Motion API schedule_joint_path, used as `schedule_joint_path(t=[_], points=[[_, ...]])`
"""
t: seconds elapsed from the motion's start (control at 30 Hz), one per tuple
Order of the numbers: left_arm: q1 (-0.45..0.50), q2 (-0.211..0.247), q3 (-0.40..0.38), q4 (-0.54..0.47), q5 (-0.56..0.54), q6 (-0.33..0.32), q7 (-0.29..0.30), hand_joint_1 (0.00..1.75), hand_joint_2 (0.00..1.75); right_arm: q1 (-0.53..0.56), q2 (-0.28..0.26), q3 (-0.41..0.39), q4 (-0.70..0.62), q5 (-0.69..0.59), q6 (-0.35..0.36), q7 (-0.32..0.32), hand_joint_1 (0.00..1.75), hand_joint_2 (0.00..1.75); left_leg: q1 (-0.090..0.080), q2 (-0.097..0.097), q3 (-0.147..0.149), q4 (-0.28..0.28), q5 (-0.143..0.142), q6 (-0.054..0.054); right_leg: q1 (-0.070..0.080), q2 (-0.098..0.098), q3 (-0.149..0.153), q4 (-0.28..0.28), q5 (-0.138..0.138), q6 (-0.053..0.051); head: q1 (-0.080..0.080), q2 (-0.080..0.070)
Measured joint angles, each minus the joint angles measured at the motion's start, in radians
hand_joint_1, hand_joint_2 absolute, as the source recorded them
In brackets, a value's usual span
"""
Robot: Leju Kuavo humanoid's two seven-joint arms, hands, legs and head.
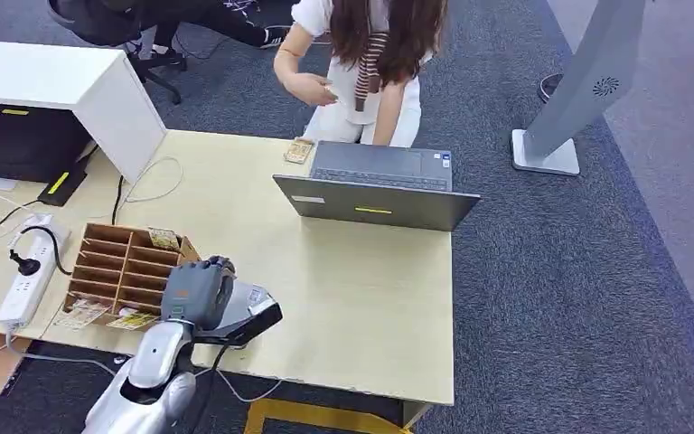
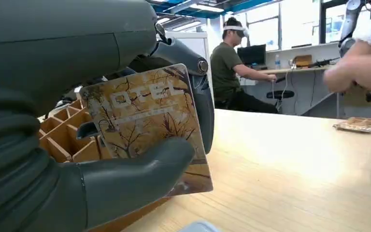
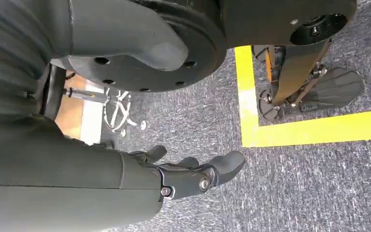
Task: Pass the card to the sensor for recognition and then transmit it.
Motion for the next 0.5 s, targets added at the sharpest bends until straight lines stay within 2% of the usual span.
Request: schedule_joint_path(t=[0.17, 0.4, 0.5], points=[[-0.038, 0.003, 0.0, -0.006, -0.02, 0.08, -0.017, 1.75, 1.75, 0.0, 0.0, 0.0, 0.0, 0.01, 0.007, -0.005, 0.0, 1.75, 0.0, -0.001, 0.0, 0.0, 0.0, 0.0, 0.0, -0.001, -0.001, 0.0, 0.0, 0.0, 0.0, 0.0], [-0.214, 0.046, 0.009, -0.008, -0.076, 0.089, -0.03, 1.75, 1.75, -0.001, 0.0, 0.009, 0.0, 0.037, 0.02, -0.01, 0.0, 1.75, 0.001, -0.001, 0.0, 0.0, 0.003, -0.001, 0.0, -0.001, 0.0, 0.0, 0.001, 0.0, 0.0, 0.0], [-0.327, 0.07, 0.015, 0.043, -0.123, 0.08, -0.021, 1.75, 1.75, -0.005, 0.0, 0.016, 0.0, 0.048, 0.027, -0.007, 0.0, 1.75, 0.001, -0.001, 0.0, 0.0, 0.003, -0.001, 0.0, -0.001, 0.0, 0.001, 0.002, 0.0, 0.0, 0.0]])
